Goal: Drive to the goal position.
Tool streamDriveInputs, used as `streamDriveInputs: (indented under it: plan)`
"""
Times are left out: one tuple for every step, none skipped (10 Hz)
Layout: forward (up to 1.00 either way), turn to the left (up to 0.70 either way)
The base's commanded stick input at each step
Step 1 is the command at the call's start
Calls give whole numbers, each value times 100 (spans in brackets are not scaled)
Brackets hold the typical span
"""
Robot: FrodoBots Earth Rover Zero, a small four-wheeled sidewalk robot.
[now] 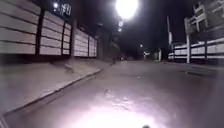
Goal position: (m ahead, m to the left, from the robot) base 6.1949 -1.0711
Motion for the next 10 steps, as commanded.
streamDriveInputs:
  plan:
    - [70, -35]
    - [70, 0]
    - [70, 0]
    - [70, 0]
    - [70, 0]
    - [70, 0]
    - [70, 0]
    - [70, 0]
    - [70, 0]
    - [70, 0]
